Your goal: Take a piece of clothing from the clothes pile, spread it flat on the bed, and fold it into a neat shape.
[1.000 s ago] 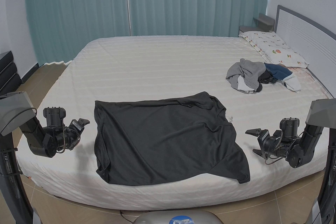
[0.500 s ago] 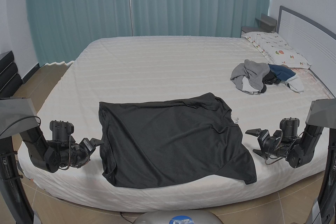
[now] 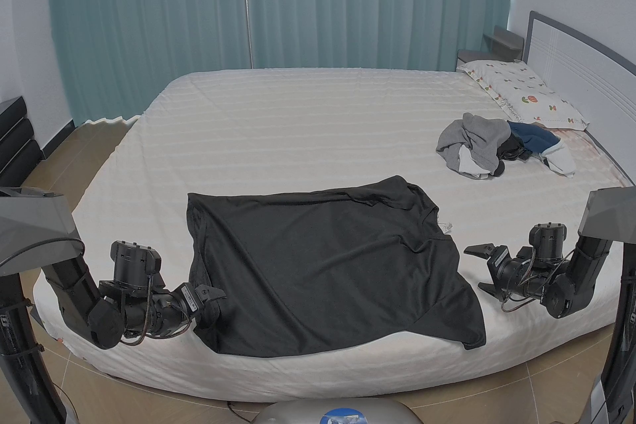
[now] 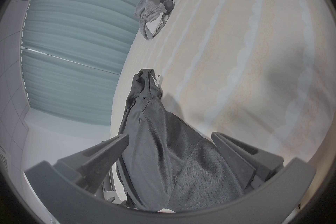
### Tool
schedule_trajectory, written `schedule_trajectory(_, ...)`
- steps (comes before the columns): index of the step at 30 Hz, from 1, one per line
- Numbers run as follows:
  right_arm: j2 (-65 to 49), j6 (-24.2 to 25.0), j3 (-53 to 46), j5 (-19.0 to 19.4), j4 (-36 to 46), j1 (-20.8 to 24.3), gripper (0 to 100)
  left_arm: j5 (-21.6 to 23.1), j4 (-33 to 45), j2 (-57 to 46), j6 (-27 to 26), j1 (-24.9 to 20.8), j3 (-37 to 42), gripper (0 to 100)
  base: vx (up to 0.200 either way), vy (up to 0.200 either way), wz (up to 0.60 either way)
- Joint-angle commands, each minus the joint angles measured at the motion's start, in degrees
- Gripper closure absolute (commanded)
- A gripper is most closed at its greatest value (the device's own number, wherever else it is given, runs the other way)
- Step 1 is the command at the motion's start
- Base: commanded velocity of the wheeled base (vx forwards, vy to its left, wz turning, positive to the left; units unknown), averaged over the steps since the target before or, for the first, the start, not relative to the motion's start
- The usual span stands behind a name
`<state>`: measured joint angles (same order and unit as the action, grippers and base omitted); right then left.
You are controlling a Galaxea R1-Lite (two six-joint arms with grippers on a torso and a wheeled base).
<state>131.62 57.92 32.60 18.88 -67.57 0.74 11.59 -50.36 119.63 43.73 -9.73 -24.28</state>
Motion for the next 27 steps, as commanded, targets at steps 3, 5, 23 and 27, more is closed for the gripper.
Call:
schedule_trajectory(3, 0.0, 0.0, 0.0, 0.0, 0.0, 0.0, 0, -4.2, 0.0, 2.1, -1.2, -3.3, 0.4, 0, 0.000, 0.000, 0.00)
schedule_trajectory(5, 0.0, 0.0, 0.0, 0.0, 0.0, 0.0, 0, -5.6, -0.1, 3.1, -2.2, -4.2, 0.5, 0, 0.000, 0.000, 0.00)
schedule_trajectory(23, 0.0, 0.0, 0.1, 0.0, 0.0, 0.0, 0, -8.4, 0.3, 3.9, -5.9, -5.8, 2.0, 100, 0.000, 0.000, 0.00)
schedule_trajectory(27, 0.0, 0.0, 0.1, -0.1, 0.0, 0.0, 0, -8.8, 0.2, 3.4, -11.9, -3.3, 4.2, 100, 0.000, 0.000, 0.00)
